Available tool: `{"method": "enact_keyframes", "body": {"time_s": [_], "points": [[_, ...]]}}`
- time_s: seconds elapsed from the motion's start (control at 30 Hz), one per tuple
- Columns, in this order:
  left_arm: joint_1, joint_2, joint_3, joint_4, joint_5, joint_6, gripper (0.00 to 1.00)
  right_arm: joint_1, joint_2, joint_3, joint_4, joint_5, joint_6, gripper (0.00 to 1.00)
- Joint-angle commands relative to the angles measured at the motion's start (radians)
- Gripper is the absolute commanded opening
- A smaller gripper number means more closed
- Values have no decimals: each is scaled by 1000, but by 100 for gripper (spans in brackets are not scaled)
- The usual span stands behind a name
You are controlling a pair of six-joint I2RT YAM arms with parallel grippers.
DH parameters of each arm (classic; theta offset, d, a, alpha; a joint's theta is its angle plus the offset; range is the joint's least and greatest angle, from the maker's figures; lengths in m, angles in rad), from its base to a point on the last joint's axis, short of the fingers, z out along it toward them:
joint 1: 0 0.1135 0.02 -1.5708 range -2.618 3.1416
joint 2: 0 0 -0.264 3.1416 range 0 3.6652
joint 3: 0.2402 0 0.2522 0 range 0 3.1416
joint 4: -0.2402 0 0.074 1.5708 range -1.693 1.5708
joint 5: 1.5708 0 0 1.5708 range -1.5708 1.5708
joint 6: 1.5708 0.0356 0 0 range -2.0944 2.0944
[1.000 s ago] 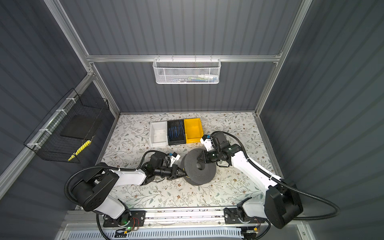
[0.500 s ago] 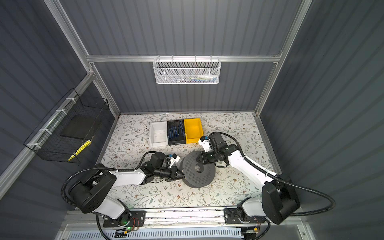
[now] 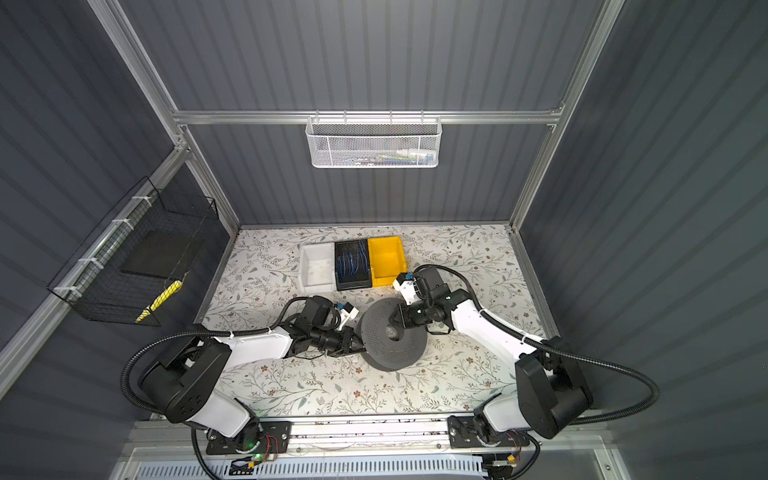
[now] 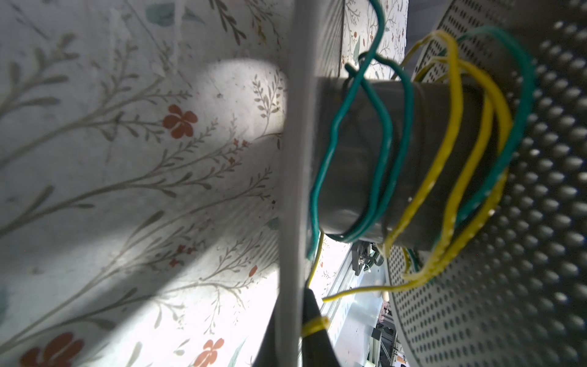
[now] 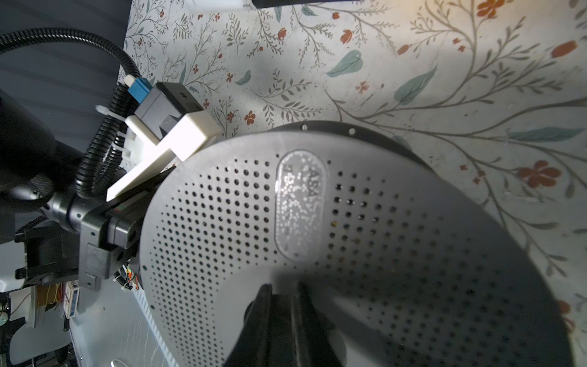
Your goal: Wrap the cables
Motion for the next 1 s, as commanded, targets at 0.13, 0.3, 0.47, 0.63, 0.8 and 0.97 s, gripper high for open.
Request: {"method": "enact_keyframes", "body": {"time_s": [0.13,0.3,0.47,0.63,0.8,0.97], "points": [[47,11,-71,50,-39,13,16,7,16,-26,8,-12,-5,17],[55,38,-66,73,-11,10,21,7,17,-12,12,-19,-1,17],[68,30,-75,60,-17,14,43,7,12,0,-1,-15,-4,17],[85,-2,-64,-1,-27,38,58,7,6,5,-7,-12,-8,17],[97,-62,-39,-154,-52,100,71,7,-5,33,-41,0,-16,17],[113,-190,18,-375,-110,184,88,6,-64,61,-70,63,-22,23]]}}
